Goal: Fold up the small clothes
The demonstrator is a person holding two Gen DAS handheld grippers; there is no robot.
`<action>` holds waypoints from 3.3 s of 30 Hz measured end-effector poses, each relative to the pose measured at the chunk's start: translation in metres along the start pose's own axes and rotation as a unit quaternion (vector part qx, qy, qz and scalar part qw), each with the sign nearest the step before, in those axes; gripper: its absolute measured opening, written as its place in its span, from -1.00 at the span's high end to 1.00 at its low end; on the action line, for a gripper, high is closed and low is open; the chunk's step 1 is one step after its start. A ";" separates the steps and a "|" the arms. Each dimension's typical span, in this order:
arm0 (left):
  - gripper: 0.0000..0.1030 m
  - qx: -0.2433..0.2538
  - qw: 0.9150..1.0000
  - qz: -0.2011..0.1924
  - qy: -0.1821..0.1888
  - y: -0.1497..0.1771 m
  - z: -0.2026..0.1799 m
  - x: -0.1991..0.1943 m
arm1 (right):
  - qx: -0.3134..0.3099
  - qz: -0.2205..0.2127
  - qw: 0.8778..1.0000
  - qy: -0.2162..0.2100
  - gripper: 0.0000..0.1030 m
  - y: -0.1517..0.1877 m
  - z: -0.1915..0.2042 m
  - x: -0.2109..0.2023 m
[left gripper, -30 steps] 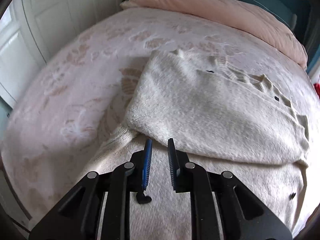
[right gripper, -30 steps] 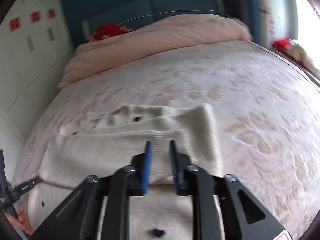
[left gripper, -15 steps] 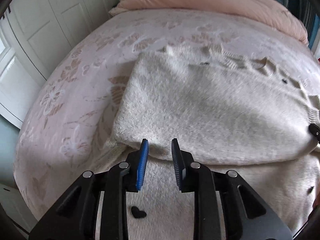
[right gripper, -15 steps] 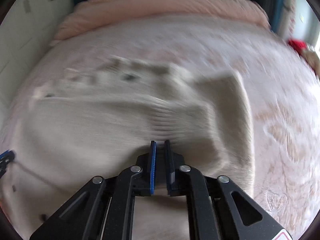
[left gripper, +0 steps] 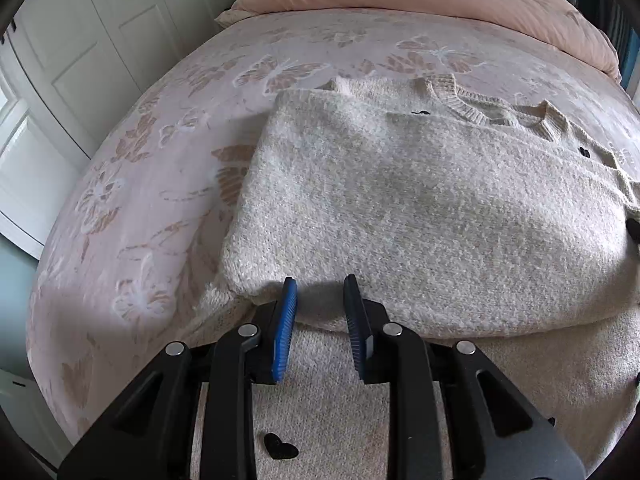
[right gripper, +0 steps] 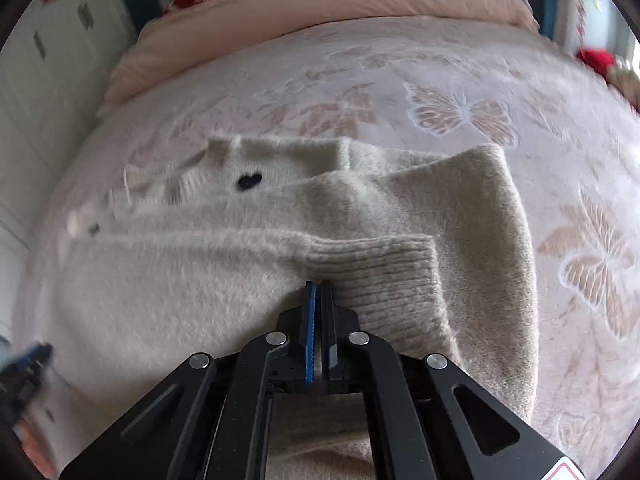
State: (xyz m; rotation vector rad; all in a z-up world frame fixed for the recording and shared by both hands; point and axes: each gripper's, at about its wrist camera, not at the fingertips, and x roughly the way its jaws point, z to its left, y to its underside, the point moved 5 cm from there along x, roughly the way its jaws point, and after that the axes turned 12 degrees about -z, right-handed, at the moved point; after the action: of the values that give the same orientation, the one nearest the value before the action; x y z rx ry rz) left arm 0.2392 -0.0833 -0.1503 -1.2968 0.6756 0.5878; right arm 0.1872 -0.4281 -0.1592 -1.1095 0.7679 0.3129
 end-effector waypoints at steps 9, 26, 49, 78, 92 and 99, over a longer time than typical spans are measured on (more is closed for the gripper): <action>0.54 0.008 1.000 -0.003 -0.004 0.001 -0.002 0.000 | 0.019 -0.029 0.999 0.016 0.66 -0.011 -0.014 -0.014; 0.49 0.003 1.000 -0.006 0.001 -0.001 0.002 0.006 | 0.006 -0.005 0.999 0.033 0.72 -0.018 -0.028 0.015; -0.55 -0.138 0.983 0.052 0.107 0.177 0.119 -0.135 | 0.071 0.072 0.995 -0.027 -0.13 0.226 -0.076 -0.254; 0.88 -0.152 0.956 0.028 0.249 0.169 0.105 -0.232 | 0.084 0.013 0.988 -0.129 0.86 0.203 -0.029 -0.326; 0.88 -0.114 0.947 0.114 0.276 0.227 0.128 -0.303 | 0.028 0.134 0.984 -0.114 0.86 0.279 -0.031 -0.407; 0.88 -0.110 0.948 0.073 0.290 0.181 0.128 -0.322 | 0.040 0.079 0.987 -0.137 0.86 0.232 -0.028 -0.424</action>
State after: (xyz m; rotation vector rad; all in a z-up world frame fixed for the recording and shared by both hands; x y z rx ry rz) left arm -0.0944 0.0688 -0.0160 -1.6586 1.2257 0.4024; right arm -0.2591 -0.2929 -0.0308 -0.9079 0.6174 0.5527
